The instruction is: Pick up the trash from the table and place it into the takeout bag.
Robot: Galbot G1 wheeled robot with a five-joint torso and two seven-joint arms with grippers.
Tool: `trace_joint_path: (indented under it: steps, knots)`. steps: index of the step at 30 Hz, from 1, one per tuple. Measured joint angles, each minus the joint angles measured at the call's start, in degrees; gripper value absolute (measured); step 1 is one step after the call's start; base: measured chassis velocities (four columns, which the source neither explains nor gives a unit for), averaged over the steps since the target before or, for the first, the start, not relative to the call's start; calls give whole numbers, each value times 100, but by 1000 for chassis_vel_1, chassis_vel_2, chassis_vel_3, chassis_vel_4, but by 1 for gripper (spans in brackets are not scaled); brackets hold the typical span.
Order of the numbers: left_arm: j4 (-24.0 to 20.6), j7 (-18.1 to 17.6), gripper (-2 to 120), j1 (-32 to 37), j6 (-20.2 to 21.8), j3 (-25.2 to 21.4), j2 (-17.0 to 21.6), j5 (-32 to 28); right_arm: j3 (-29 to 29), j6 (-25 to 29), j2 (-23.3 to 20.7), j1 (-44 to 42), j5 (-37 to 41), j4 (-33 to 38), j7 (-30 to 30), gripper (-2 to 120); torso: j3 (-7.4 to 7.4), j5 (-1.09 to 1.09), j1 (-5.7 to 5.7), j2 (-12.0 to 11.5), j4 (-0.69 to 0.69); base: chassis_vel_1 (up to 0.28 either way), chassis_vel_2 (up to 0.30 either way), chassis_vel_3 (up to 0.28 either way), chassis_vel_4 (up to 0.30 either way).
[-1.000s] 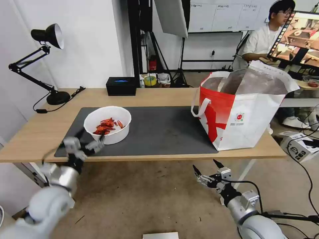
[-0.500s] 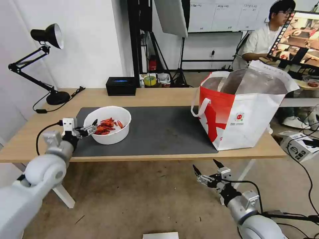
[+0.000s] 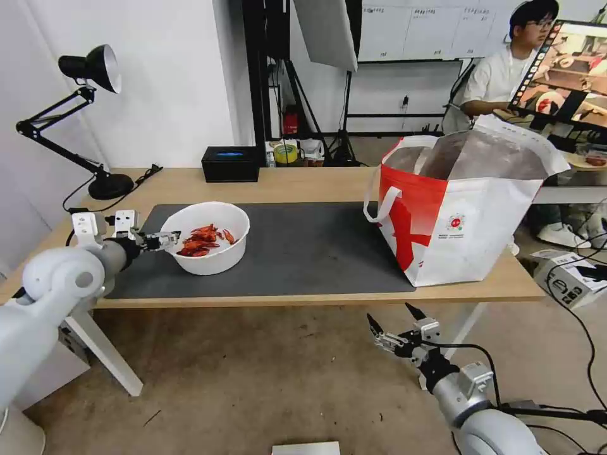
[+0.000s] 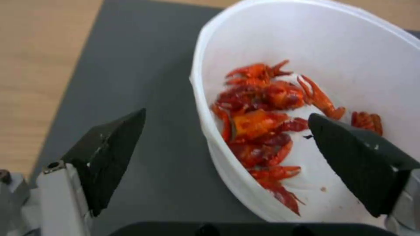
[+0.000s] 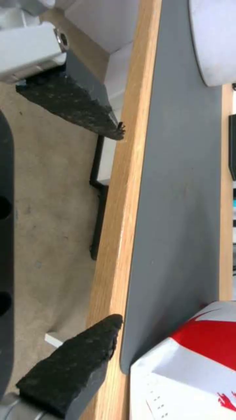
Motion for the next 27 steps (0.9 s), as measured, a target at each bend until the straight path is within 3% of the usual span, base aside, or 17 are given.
trace_joint_path:
  steps: [3,6,9,10,15,27]
  knots:
    - [24,-133,100,-102,144,47,-40,-222,0,0,0,0,0,0,0,100,0,1,0,0,0,0,0,0,0]
    - [117,-677,100,-295,214,219,-105,-758,0,0,0,0,0,0,0,100,0,1,0,0,0,0,0,0,0]
    - [130,-733,100,-310,214,232,-108,-803,0,0,0,0,0,0,0,100,0,0,0,0,0,0,0,0,0]
    - [251,-1096,100,-417,214,342,-108,-1127,0,0,0,0,0,0,0,100,0,1,0,0,0,0,0,0,0]
    - [332,-1242,99,-544,204,457,-69,-1288,0,0,0,0,0,0,0,100,0,1,0,0,0,0,0,0,0]
    - [548,-1745,55,-1145,173,1098,-16,-1757,0,-1,0,0,0,0,0,100,0,1,-1,0,0,0,0,0,0]
